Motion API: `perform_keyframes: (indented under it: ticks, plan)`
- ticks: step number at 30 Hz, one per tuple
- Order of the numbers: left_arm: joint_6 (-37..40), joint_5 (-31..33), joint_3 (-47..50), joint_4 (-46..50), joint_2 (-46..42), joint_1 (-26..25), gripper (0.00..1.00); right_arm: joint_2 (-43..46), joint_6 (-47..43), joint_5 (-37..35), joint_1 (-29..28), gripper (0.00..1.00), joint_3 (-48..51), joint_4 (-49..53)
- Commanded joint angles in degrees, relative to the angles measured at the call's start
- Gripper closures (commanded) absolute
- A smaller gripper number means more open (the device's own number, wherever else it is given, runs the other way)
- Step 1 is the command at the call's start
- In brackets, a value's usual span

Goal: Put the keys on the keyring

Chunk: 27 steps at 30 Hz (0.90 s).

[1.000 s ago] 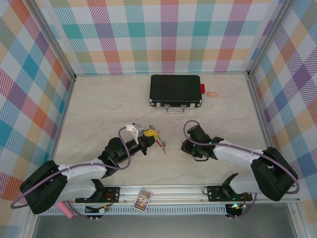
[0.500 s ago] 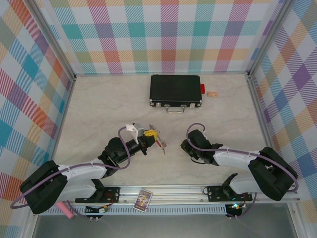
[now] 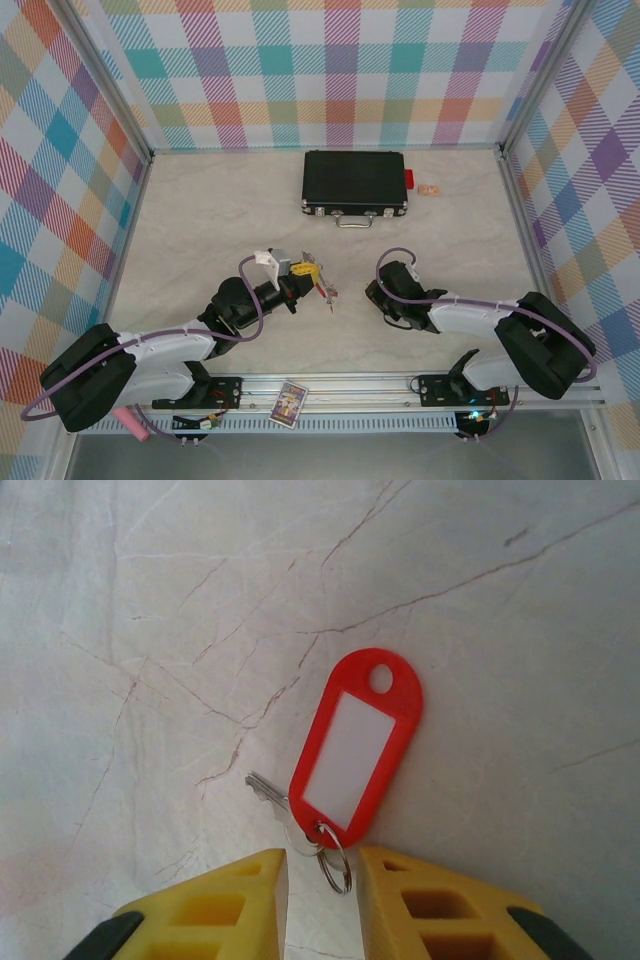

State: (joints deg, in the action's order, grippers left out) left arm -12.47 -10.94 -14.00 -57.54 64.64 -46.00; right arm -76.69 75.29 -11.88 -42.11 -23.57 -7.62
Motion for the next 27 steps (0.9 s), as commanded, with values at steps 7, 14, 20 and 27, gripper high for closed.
perform_keyframes:
  ticks: [7, 14, 20, 27]
  plan:
    - [-0.71, -1.07, 0.02, -3.46, -0.58, -0.64, 1.00, -2.54, 0.40, -2.87, -0.43, 0.82, -0.33, 0.23]
    - [-0.80, -1.18, 0.02, -3.46, -0.70, -0.62, 1.00, -2.61, -1.62, -4.02, -0.45, 0.96, -0.42, -0.09]
    - [-0.74, -1.31, 0.02, -3.36, -0.83, -0.60, 1.00, 1.09, -6.98, -4.73, -0.44, 1.00, -0.93, 2.66]
    - [-0.74, -1.45, -0.06, -3.37, -0.32, -0.59, 1.00, 8.80, -16.04, -6.99, -0.43, 1.00, -2.66, 10.51]
